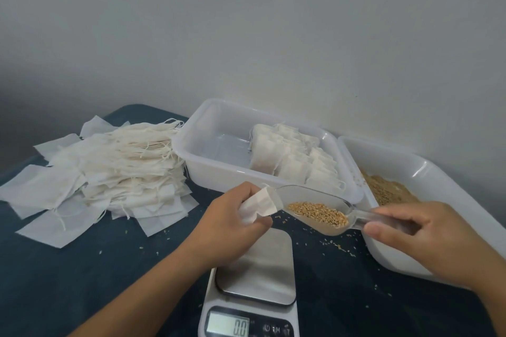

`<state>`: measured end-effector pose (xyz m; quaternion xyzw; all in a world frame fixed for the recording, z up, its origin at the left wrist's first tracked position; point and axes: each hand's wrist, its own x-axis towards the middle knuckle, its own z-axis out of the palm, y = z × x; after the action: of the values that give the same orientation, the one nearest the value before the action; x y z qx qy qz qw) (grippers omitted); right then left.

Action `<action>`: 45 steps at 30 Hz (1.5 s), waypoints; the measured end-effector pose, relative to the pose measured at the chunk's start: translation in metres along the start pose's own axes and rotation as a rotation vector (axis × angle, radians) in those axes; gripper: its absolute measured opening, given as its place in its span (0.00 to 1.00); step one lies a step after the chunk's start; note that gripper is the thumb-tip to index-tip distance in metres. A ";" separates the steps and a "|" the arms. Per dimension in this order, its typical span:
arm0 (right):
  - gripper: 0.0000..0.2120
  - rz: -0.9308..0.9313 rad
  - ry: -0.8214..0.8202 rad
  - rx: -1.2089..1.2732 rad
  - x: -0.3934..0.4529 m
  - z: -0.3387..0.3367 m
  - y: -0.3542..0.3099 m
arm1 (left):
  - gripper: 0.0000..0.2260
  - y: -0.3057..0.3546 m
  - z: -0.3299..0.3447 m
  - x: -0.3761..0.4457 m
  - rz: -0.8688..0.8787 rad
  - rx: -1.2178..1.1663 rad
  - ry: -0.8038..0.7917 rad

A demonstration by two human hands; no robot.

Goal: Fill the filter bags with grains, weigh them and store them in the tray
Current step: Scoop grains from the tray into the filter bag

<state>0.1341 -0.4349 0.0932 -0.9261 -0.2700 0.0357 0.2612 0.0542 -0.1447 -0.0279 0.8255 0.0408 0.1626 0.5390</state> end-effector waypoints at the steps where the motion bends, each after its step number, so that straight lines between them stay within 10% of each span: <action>1: 0.25 -0.002 -0.005 -0.007 -0.001 -0.002 -0.002 | 0.07 0.000 0.001 0.000 0.006 0.022 0.008; 6: 0.12 -0.003 -0.057 -0.055 -0.006 -0.015 -0.013 | 0.07 0.000 0.005 -0.001 0.053 0.140 0.029; 45: 0.19 -0.096 -0.174 -0.366 0.022 -0.057 -0.082 | 0.07 0.003 0.009 -0.005 0.034 0.077 -0.032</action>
<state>0.1246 -0.3909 0.1850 -0.9376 -0.3372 0.0535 0.0657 0.0520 -0.1548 -0.0292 0.8486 0.0243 0.1570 0.5045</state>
